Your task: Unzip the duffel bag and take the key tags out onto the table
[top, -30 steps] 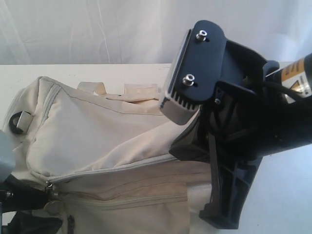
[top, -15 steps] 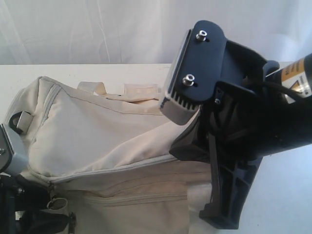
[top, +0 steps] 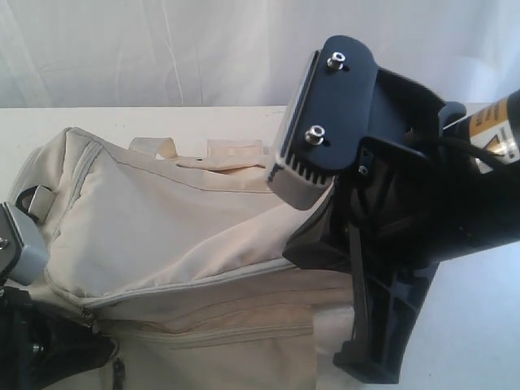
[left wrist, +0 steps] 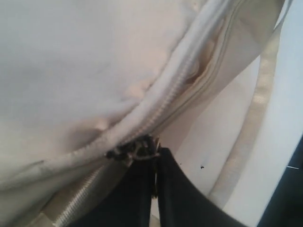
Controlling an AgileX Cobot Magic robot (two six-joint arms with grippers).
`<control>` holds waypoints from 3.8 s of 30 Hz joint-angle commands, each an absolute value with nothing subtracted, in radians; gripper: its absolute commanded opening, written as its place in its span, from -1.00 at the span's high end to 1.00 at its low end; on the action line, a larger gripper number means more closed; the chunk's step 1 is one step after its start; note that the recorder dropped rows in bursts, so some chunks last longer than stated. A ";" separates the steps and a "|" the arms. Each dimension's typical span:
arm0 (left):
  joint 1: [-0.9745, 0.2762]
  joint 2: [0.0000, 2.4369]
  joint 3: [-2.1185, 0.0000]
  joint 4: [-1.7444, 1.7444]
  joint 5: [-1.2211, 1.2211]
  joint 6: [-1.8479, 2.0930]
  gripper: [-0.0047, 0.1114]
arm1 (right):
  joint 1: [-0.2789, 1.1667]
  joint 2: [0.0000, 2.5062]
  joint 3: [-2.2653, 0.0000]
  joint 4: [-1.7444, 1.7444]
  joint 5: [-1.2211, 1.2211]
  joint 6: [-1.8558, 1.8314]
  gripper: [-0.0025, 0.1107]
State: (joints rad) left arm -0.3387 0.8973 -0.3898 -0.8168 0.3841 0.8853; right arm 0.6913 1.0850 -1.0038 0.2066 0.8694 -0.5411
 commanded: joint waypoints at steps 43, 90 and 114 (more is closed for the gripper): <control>-0.338 0.779 -0.706 -0.305 1.049 0.486 0.92 | 0.697 1.085 -0.892 0.214 0.653 -0.542 0.96; -0.338 0.779 -0.711 -0.392 1.120 0.309 0.92 | 0.946 1.598 -1.128 0.367 0.780 -0.971 0.53; -0.338 0.781 -0.861 -0.058 0.953 0.191 0.92 | 0.946 1.598 -1.128 0.305 0.897 -0.881 0.96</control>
